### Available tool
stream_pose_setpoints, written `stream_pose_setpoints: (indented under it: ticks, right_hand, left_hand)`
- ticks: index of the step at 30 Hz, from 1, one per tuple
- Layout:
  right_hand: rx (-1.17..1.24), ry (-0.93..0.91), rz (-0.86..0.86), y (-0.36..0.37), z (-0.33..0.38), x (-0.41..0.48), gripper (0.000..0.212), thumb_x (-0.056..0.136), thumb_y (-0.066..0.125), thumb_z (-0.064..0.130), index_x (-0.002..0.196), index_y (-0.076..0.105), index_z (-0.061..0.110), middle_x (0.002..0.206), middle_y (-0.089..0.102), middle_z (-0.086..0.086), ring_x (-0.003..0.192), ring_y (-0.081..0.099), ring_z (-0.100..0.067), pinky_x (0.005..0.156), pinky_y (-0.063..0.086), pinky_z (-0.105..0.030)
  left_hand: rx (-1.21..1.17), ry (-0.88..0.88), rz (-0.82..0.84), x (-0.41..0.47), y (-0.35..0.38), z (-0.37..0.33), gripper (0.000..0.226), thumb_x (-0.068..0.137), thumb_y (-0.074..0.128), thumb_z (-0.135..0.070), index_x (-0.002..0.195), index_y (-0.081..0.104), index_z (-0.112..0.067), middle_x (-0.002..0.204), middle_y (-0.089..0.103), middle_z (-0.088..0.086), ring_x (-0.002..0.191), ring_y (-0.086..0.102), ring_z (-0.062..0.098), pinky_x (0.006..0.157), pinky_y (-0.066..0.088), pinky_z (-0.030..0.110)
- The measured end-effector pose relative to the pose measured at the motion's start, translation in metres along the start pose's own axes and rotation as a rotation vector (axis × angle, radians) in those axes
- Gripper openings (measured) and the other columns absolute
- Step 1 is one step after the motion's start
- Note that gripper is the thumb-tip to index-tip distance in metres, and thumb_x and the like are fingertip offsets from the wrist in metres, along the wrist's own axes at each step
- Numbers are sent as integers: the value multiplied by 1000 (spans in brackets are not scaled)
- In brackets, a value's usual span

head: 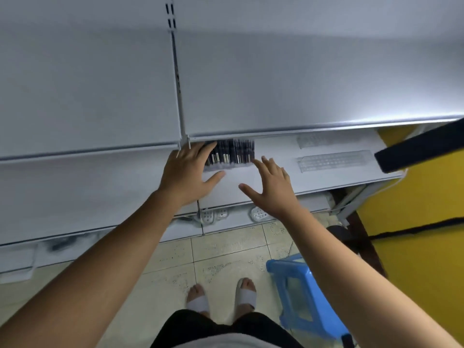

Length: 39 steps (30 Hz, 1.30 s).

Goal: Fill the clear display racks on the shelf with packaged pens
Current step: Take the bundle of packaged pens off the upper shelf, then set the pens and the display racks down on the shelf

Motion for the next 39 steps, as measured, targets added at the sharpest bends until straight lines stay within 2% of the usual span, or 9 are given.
stream_pose_setpoints:
  ticks: [5, 9, 13, 16, 21, 25, 28, 32, 39]
  right_hand:
    - [58, 129, -106, -45, -8, -43, 88, 91, 45, 79, 161, 24, 29, 169, 26, -3, 158, 18, -24, 127, 19, -55]
    - [109, 306, -211, -70, -35, -91, 86, 91, 50, 77, 160, 28, 28, 166, 33, -2, 154, 27, -22, 124, 26, -53]
    - [133, 518, -248, -84, -80, -161, 88, 89, 46, 80, 158, 29, 29, 162, 38, 1, 152, 30, -18, 121, 31, -52]
    - [170, 669, -289, -98, -110, -225, 86, 90, 50, 75, 158, 31, 27, 162, 39, 2, 151, 31, -17, 122, 30, -50]
    - [217, 918, -389, -123, -146, -329, 84, 89, 52, 76, 158, 28, 35, 162, 36, 5, 150, 33, -17, 121, 32, -50]
    - [229, 1058, -456, -142, -164, -395, 83, 91, 54, 73, 159, 28, 33, 163, 36, 4, 149, 35, -21, 119, 34, -52]
    - [257, 1130, -471, -148, -180, -433, 83, 91, 56, 71, 159, 28, 33, 163, 35, 3, 147, 38, -25, 116, 37, -52]
    - [310, 1164, -489, -150, -211, -476, 85, 89, 57, 73, 158, 26, 35, 162, 35, 3, 145, 41, -26, 112, 43, -52]
    - [311, 1079, -434, -169, -289, -525, 81, 92, 56, 69, 159, 25, 34, 160, 37, 2, 141, 44, -25, 108, 47, -51]
  left_hand:
    - [-63, 129, -25, -1, -28, -51, 81, 94, 38, -78, 156, 38, -26, 157, 49, -2, 142, 48, 24, 117, 40, 49]
    - [-153, 255, 23, 0, -16, -105, 76, 94, 52, -70, 155, 41, -26, 156, 50, -3, 141, 46, 23, 114, 39, 47]
    - [-181, 430, 141, 3, 11, -181, 77, 93, 47, -73, 156, 38, -30, 153, 51, -7, 138, 49, 19, 109, 43, 47]
    - [-204, 589, 195, -5, 27, -250, 75, 92, 45, -74, 154, 41, -31, 148, 55, -9, 133, 53, 17, 103, 46, 43]
    - [-240, 812, 274, -31, 43, -358, 77, 93, 41, -76, 156, 36, -33, 150, 53, -10, 135, 52, 14, 107, 48, 43]
    - [-276, 959, 301, -57, 49, -432, 76, 95, 44, -75, 157, 35, -33, 149, 54, -9, 136, 51, 15, 109, 47, 44]
    - [-285, 1018, 317, -74, 52, -479, 76, 96, 45, -74, 158, 34, -32, 151, 53, -8, 138, 49, 17, 110, 45, 44]
    - [-248, 1071, 351, -94, 68, -534, 79, 94, 36, -78, 159, 31, -33, 152, 52, -8, 138, 49, 19, 110, 45, 47]
    - [-182, 1035, 348, -114, 98, -624, 79, 95, 38, -77, 159, 31, -32, 153, 51, -8, 140, 47, 19, 110, 43, 44]
Point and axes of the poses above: each hand's wrist, its own x-axis towards the middle knuckle, its own y-axis out of the palm, z = x × y, the point moved 6 cm from there along x, towards the middle knuckle
